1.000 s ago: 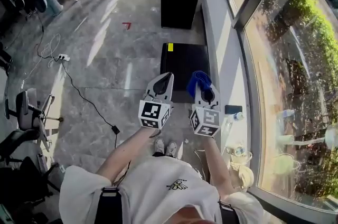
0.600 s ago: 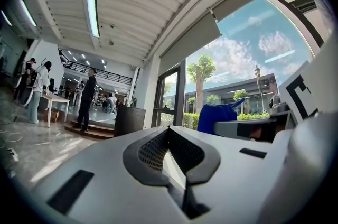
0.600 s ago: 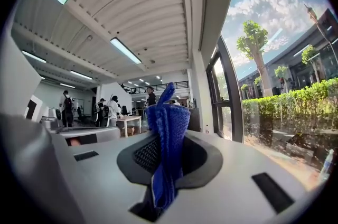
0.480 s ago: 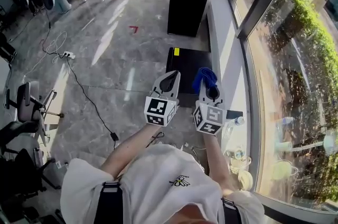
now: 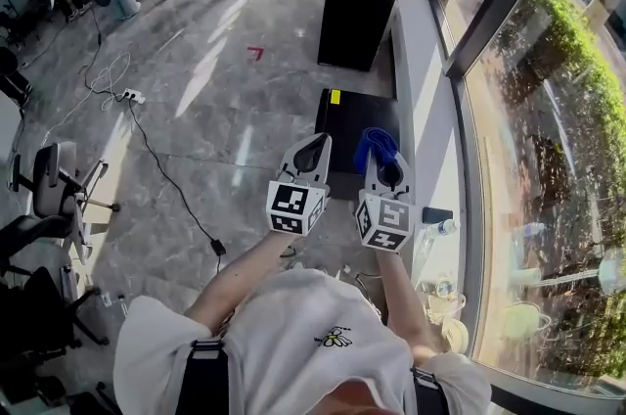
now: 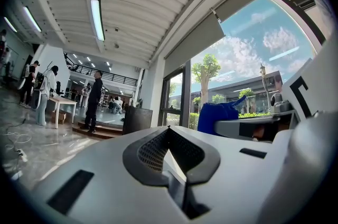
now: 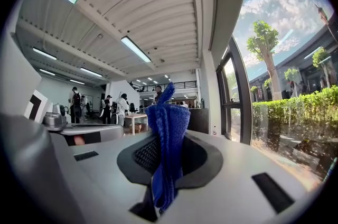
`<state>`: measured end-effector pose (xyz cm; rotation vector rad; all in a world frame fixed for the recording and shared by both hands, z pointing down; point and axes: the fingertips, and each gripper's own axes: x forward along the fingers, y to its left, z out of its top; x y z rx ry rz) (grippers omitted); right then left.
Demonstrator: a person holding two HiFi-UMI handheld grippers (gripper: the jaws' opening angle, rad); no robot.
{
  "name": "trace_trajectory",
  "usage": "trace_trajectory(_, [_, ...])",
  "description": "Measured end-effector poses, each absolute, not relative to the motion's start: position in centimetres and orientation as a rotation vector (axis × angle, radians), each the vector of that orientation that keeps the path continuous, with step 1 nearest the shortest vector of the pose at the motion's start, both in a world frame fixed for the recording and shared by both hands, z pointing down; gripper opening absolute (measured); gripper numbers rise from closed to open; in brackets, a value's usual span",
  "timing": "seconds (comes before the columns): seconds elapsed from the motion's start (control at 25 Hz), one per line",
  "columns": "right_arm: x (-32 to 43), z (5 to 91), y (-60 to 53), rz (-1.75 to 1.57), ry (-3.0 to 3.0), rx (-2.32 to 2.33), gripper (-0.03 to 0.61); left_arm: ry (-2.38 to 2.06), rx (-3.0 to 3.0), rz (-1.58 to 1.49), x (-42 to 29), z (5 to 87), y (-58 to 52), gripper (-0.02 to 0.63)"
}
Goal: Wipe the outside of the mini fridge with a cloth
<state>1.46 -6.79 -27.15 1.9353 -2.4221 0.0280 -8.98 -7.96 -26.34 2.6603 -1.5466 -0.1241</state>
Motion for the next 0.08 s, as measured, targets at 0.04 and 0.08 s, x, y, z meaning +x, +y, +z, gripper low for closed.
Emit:
trace_trajectory(0.04, [1.21, -27.12, -6.60, 0.027, -2.423, 1.931, 0.064, -1.547, 2.659, -0.123, -9.20, -26.31, -7.76, 0.003])
trace_trajectory(0.08, [0.95, -27.09, -6.41, 0.027, -2.424, 1.926, 0.064, -1.548, 2.657, -0.123, -9.44, -26.27, -7.56, 0.003])
